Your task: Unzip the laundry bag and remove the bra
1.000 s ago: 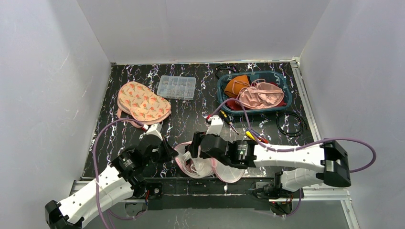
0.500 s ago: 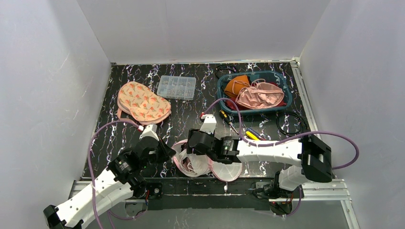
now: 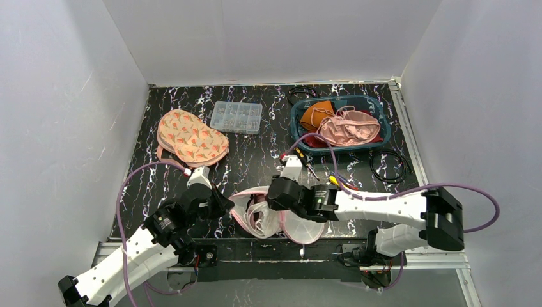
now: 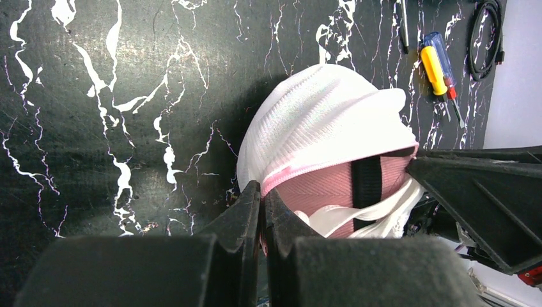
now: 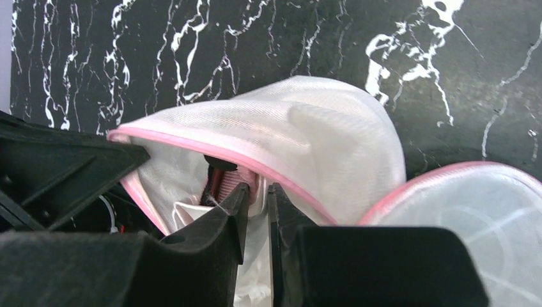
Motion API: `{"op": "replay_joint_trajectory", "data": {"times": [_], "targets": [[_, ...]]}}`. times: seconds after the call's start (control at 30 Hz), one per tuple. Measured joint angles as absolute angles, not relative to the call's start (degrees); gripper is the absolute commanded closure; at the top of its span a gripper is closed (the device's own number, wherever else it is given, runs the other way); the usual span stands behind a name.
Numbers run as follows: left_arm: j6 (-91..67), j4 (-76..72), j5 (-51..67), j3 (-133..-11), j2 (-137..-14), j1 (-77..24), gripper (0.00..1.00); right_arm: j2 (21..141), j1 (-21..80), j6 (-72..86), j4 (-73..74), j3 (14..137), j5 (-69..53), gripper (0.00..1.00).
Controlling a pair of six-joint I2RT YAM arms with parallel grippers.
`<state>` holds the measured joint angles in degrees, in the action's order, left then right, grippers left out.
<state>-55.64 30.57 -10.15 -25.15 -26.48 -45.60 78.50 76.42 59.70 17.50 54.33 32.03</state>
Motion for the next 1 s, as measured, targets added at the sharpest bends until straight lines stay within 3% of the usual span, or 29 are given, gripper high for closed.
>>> {"op": "replay_joint_trajectory", "data": {"times": [0.4, 0.43, 0.57, 0.63, 0.8, 1.0], "targets": [[-55.6, 31.6, -10.4, -25.1, -25.8, -45.6, 1.00, 68.8, 75.8, 58.8, 17.8, 43.5, 26.2, 0.75], [-55.6, 31.6, -10.4, -25.1, -25.8, -45.6, 1.00, 68.5, 75.8, 58.9, 17.5, 42.7, 25.7, 0.72], [-55.5, 31.7, -10.2, -25.1, -25.8, -45.6, 1.00, 67.3, 75.8, 59.0, 16.7, 41.0, 24.6, 0.44], [-55.5, 31.6, -10.0, -25.1, -25.8, -45.6, 1.00, 66.5, 75.8, 58.7, 15.4, 41.0, 24.1, 0.37], [-54.9, 30.7, -9.4, -25.1, -25.9, -45.6, 1.00, 67.1, 75.8, 57.9, 14.4, 44.2, 23.6, 0.28], [-54.2, 29.4, -8.6, -25.1, -26.7, -45.6, 1.00, 76.6, 75.9, 56.1, 14.8, 57.4, 23.7, 0.24]]}}
